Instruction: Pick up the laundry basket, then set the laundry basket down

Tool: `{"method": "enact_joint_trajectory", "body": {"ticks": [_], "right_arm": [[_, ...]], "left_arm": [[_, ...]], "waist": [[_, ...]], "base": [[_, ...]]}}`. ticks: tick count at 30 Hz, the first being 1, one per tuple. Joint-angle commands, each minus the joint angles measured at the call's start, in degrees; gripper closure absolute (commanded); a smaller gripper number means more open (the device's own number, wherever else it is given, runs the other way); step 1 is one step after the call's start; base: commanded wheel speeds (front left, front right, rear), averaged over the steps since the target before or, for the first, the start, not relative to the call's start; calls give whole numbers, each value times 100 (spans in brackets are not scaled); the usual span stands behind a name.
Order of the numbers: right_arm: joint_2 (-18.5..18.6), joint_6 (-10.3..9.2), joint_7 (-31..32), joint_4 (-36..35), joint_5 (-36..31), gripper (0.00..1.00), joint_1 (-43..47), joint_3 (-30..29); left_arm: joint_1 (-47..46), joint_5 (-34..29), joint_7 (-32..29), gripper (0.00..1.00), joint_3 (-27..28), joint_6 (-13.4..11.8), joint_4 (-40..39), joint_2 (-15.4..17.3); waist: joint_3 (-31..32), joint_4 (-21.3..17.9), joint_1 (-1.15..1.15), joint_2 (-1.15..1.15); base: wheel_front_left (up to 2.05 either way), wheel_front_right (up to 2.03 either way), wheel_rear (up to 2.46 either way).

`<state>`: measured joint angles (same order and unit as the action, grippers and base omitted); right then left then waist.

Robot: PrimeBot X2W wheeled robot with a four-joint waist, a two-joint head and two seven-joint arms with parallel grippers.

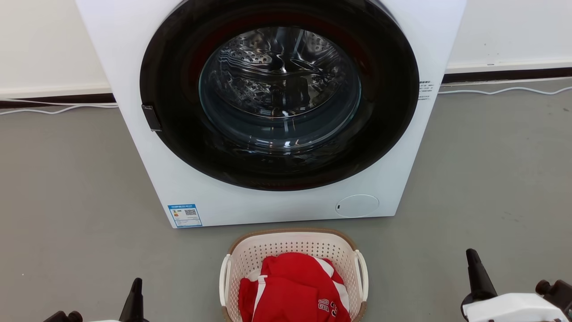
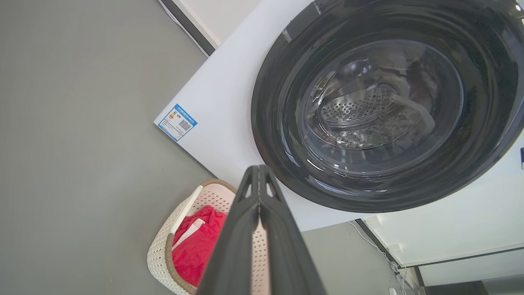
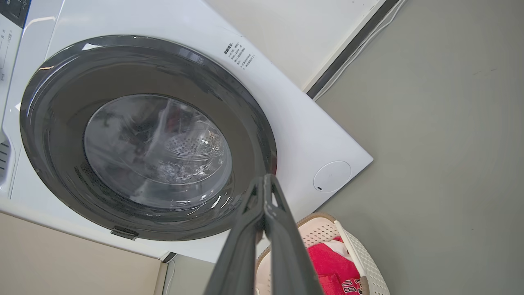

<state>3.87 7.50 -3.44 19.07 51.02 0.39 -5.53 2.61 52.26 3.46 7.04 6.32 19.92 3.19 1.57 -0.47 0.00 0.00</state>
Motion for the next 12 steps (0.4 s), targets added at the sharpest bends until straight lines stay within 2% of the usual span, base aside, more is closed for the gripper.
{"method": "enact_joint_trajectory", "body": {"ticks": [1,12], "right_arm": [[38,2,48,-182,193,100,-278,32],[11,2,233,-245,960,100,-353,6]], "left_arm": [[-347,193,-50,100,69,52,-193,26],[-452,935,-235,100,46,65,-270,15]], "waist": [[-4,1,0,0],[-37,10,0,0]], "base": [[0,0,0],[0,0,0]]}}
